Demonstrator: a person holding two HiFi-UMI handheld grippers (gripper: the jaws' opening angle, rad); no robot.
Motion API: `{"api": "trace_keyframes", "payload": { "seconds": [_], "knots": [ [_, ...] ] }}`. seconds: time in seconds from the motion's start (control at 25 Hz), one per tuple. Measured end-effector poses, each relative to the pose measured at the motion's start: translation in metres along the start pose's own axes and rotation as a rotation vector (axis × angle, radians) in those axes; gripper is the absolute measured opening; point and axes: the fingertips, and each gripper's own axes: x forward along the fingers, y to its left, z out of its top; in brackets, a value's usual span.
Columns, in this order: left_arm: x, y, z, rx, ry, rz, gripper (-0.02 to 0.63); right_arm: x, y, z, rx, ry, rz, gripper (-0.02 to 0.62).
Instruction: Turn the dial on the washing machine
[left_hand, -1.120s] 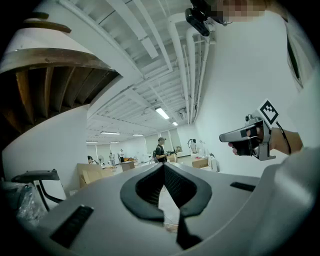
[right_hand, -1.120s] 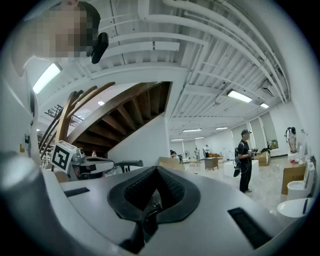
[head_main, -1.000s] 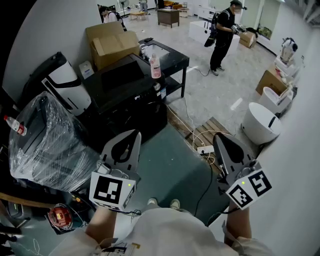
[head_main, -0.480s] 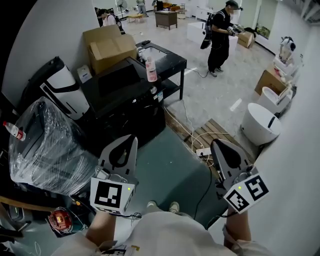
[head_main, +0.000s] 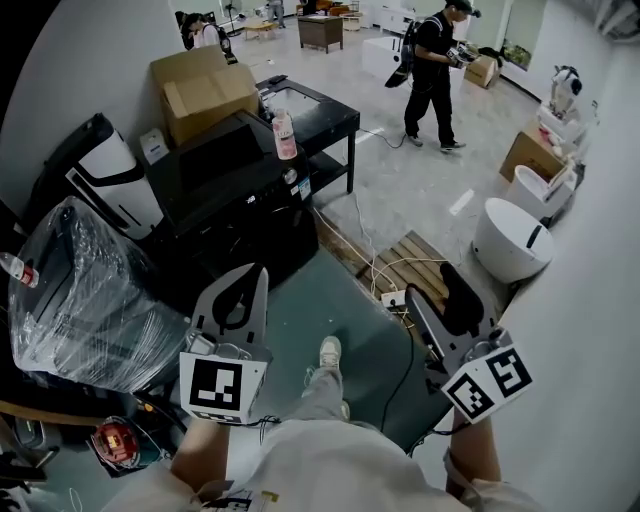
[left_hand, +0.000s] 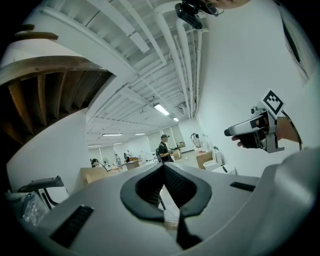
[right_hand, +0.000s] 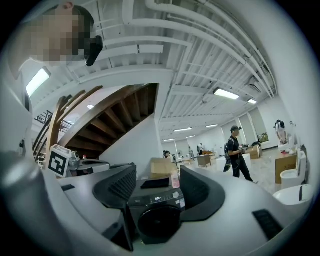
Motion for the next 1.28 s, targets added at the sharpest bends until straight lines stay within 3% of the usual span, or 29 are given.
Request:
{"api": "trace_keyframes", "payload": {
  "seconds": [0.12,0.52,0.84,1.0,1.16,1.28],
  "knots": [
    [0.013,-0.001,-0.002,0.001,0.000,-0.008,0.018,0.003,-0.016,0.002,-0.011,-0.006,-0.041,0.301],
    [0.073,0.020,-0.022,0.001,0.029,-0.027,0.018,0.045,-0.059,-0.009,0.017,0.029,-0.072,0.302],
    [0.152,0.052,-0.050,0.019,0.063,-0.022,0.018,0.131,-0.103,-0.018,0.011,0.069,-0.075,0.305],
    [0.194,0.086,-0.064,0.097,0.091,-0.018,0.018,0.183,-0.123,-0.018,0.010,0.102,-0.061,0.307],
    [0.231,0.119,-0.067,0.011,0.093,0.041,0.018,0.235,-0.140,-0.014,0.002,0.127,-0.030,0.307],
    [0.255,0.142,-0.075,0.021,0.104,0.055,0.018,0.273,-0.151,-0.012,-0.006,0.143,-0.004,0.307]
  ]
}}
